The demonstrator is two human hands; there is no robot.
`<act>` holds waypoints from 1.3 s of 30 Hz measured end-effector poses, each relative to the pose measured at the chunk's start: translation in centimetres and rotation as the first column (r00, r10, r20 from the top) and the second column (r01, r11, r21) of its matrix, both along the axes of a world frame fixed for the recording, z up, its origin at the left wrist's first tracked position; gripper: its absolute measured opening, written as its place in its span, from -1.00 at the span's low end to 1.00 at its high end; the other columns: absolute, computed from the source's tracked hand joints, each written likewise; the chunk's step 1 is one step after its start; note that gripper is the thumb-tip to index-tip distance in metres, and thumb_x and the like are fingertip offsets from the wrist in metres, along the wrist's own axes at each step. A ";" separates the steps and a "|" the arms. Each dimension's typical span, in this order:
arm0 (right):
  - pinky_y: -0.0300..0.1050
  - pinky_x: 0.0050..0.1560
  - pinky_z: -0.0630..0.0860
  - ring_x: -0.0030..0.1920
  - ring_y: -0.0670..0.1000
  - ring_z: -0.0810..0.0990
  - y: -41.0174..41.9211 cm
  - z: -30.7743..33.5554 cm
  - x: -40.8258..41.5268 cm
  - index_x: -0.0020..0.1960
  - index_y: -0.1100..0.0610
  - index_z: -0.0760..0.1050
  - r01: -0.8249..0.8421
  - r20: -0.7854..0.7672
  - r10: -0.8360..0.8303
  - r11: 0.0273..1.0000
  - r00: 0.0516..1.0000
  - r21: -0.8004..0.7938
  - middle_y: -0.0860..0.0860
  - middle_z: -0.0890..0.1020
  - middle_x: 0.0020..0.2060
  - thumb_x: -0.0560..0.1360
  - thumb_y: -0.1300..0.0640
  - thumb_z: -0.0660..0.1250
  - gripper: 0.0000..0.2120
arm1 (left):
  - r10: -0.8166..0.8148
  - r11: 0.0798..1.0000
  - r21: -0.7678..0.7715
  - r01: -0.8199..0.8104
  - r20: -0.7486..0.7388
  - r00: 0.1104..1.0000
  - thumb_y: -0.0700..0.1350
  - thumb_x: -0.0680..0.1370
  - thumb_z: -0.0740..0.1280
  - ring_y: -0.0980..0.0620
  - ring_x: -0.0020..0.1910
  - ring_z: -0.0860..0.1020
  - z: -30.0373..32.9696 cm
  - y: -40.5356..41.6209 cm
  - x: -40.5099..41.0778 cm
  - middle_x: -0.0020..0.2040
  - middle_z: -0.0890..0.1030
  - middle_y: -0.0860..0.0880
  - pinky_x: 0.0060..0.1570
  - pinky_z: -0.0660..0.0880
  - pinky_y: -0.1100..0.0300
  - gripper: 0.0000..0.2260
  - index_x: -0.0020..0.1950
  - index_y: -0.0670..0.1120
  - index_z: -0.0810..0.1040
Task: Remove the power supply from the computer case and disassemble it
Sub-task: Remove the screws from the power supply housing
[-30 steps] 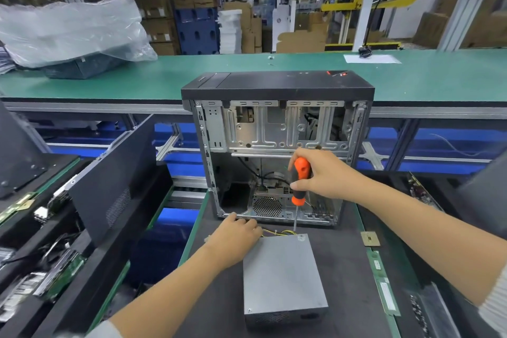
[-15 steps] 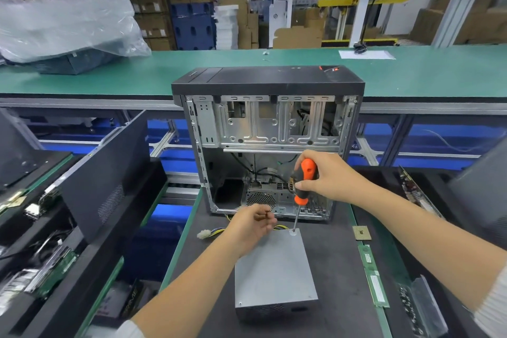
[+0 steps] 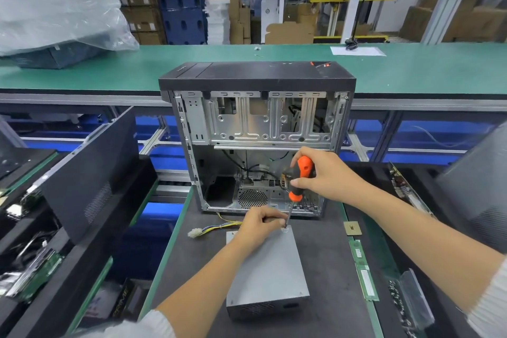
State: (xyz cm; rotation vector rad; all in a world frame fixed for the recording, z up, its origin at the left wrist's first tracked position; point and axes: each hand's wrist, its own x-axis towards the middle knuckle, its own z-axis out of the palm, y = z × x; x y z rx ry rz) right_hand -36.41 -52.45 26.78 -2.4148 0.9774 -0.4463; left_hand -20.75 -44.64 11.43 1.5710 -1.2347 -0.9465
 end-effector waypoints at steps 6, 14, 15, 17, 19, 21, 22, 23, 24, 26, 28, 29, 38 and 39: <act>-0.34 -0.37 0.26 -0.42 -0.20 0.42 -0.2 -0.1 0.0 0.02 0.02 0.47 0.003 0.005 -0.003 1.000 1.000 0.005 -0.13 0.47 -0.37 0.42 0.07 0.48 -0.76 | 0.026 1.000 -0.016 -0.025 0.015 1.000 -0.25 0.51 0.43 0.32 -0.40 0.43 -0.6 0.0 0.0 -0.39 0.55 0.27 -0.30 0.32 0.49 -0.89 0.00 -0.12 0.71; -0.31 -0.34 0.28 -0.37 -0.18 0.44 -0.3 -0.1 0.2 0.02 0.03 0.47 -0.016 -0.006 0.016 1.000 1.000 -0.004 -0.14 0.49 -0.33 0.42 0.08 0.47 -0.76 | 0.050 0.998 -0.036 -0.050 -0.004 0.999 -0.29 0.51 0.42 0.23 -0.41 0.32 -0.7 0.1 -0.1 -0.33 0.53 0.14 -0.30 0.28 0.42 -0.88 0.00 -0.17 0.71; -0.31 -0.34 0.28 -0.36 -0.18 0.44 -0.4 -0.2 0.2 0.02 0.03 0.46 -0.020 -0.006 0.020 1.000 1.000 -0.006 -0.14 0.49 -0.32 0.43 0.08 0.47 -0.76 | 0.054 0.998 -0.036 -0.054 -0.001 0.999 -0.29 0.51 0.42 0.23 -0.42 0.31 -0.6 0.2 -0.1 -0.36 0.51 0.18 -0.31 0.27 0.42 -0.88 0.01 -0.17 0.71; -0.31 -0.34 0.28 -0.37 -0.18 0.43 -0.4 -0.2 0.3 0.02 0.02 0.45 -0.026 -0.007 0.026 1.000 1.000 -0.011 -0.13 0.49 -0.32 0.43 0.08 0.47 -0.76 | 0.054 0.998 -0.034 -0.053 0.010 0.999 -0.28 0.52 0.42 0.23 -0.43 0.31 -0.5 0.1 -0.1 -0.46 0.48 0.23 -0.32 0.26 0.44 -0.88 0.02 -0.18 0.70; -0.29 -0.33 0.29 -0.35 -0.17 0.44 -0.4 -0.3 0.4 0.02 0.01 0.45 -0.028 -0.003 0.028 1.000 1.000 -0.004 -0.13 0.49 -0.32 0.43 0.08 0.47 -0.76 | 0.049 0.998 -0.032 -0.049 0.017 0.999 -0.28 0.52 0.41 0.25 -0.45 0.32 -0.5 0.1 -0.1 -0.51 0.46 0.28 -0.32 0.25 0.46 -0.88 0.03 -0.19 0.70; -0.28 -0.31 0.32 -0.33 -0.17 0.45 -0.5 -0.2 0.5 0.01 0.01 0.44 -0.040 -0.006 0.040 0.999 0.999 0.011 -0.13 0.50 -0.31 0.43 0.07 0.46 -0.76 | 0.047 0.998 -0.032 -0.046 0.013 0.999 -0.28 0.52 0.41 0.25 -0.47 0.31 -0.4 0.2 -0.1 -0.53 0.43 0.27 -0.34 0.24 0.46 -0.88 0.04 -0.20 0.69; -0.26 -0.30 0.34 -0.32 -0.16 0.46 -0.5 0.0 0.5 0.00 0.01 0.43 -0.053 -0.026 0.053 0.999 0.998 0.002 -0.12 0.50 -0.30 0.44 0.06 0.46 -0.76 | 0.047 0.998 -0.034 -0.047 0.004 0.999 -0.27 0.52 0.42 0.24 -0.47 0.31 -0.5 0.2 -0.1 -0.54 0.42 0.26 -0.35 0.24 0.46 -0.88 0.04 -0.20 0.69; -0.23 -0.29 0.37 -0.30 -0.13 0.47 -0.5 0.2 0.5 -0.04 0.00 0.41 -0.068 -0.067 0.066 0.997 0.996 -0.027 -0.11 0.50 -0.29 0.44 0.02 0.46 -0.76 | 0.047 0.998 -0.037 -0.048 -0.009 0.999 -0.27 0.51 0.43 0.24 -0.47 0.30 -0.4 0.2 -0.1 -0.55 0.41 0.25 -0.35 0.24 0.46 -0.88 0.03 -0.20 0.69; -0.17 -0.27 0.41 -0.28 -0.09 0.47 -0.4 0.4 0.5 -0.11 -0.02 0.36 -0.085 -0.125 0.076 0.994 0.989 -0.074 -0.09 0.50 -0.29 0.44 -0.03 0.45 -0.75 | 0.050 0.998 -0.040 -0.051 -0.027 0.998 -0.26 0.51 0.44 0.24 -0.46 0.31 -0.4 0.1 -0.2 -0.54 0.40 0.24 -0.35 0.24 0.46 -0.88 0.03 -0.20 0.68; -0.11 -0.31 0.42 -0.29 -0.08 0.45 -0.2 0.9 0.5 -0.23 -0.05 0.25 -0.111 -0.257 0.061 0.977 0.964 -0.182 -0.08 0.50 -0.30 0.44 -0.17 0.40 -0.65 | 0.050 0.998 -0.045 -0.052 -0.062 0.997 -0.27 0.49 0.45 0.26 -0.46 0.36 -0.3 0.0 -0.3 -0.51 0.42 0.22 -0.33 0.28 0.47 -0.88 0.02 -0.24 0.67; -0.14 -0.41 0.33 -0.35 -0.10 0.42 0.1 1.4 0.7 -0.26 -0.03 0.25 -0.104 -0.333 0.006 0.955 0.943 -0.276 -0.08 0.48 -0.36 0.42 -0.35 0.28 -0.57 | 0.044 0.997 -0.059 -0.049 -0.081 0.996 -0.32 0.49 0.44 0.30 -0.44 0.46 0.0 -0.1 -0.5 -0.39 0.51 0.16 -0.31 0.36 0.48 -0.90 -0.01 -0.30 0.66; -0.15 -0.44 0.30 -0.38 -0.09 0.42 0.3 1.6 0.9 -0.28 0.00 0.27 -0.078 -0.346 -0.036 0.948 0.937 -0.310 -0.06 0.46 -0.39 0.40 -0.43 0.20 -0.51 | 0.043 0.996 -0.069 -0.048 -0.079 0.996 -0.33 0.48 0.44 0.30 -0.41 0.50 0.1 -0.1 -0.6 -0.32 0.55 0.07 -0.28 0.39 0.47 -0.90 -0.02 -0.32 0.66; -0.12 -0.31 0.33 -0.22 0.05 0.46 -0.2 3.8 1.2 -0.07 0.04 0.29 -0.243 -0.578 0.145 0.965 0.803 -0.096 -0.01 0.40 -0.25 0.58 0.02 0.28 -0.82 | -0.003 0.992 -0.129 -0.003 -0.050 0.999 -0.29 0.51 0.43 0.19 -0.32 0.43 0.1 -0.6 -0.8 -0.21 0.52 -0.10 -0.25 0.37 0.43 -0.87 0.04 -0.26 0.67; -0.11 -0.27 0.34 -0.14 0.07 0.46 -0.4 4.0 1.1 0.01 0.06 0.32 -0.289 -0.604 0.172 0.952 0.778 -0.101 0.00 0.42 -0.18 0.57 0.14 0.29 -0.87 | -0.010 0.991 -0.132 0.004 -0.048 0.999 -0.28 0.53 0.41 0.26 -0.33 0.43 0.1 -0.8 -0.9 -0.24 0.51 -0.02 -0.24 0.35 0.45 -0.87 0.06 -0.25 0.67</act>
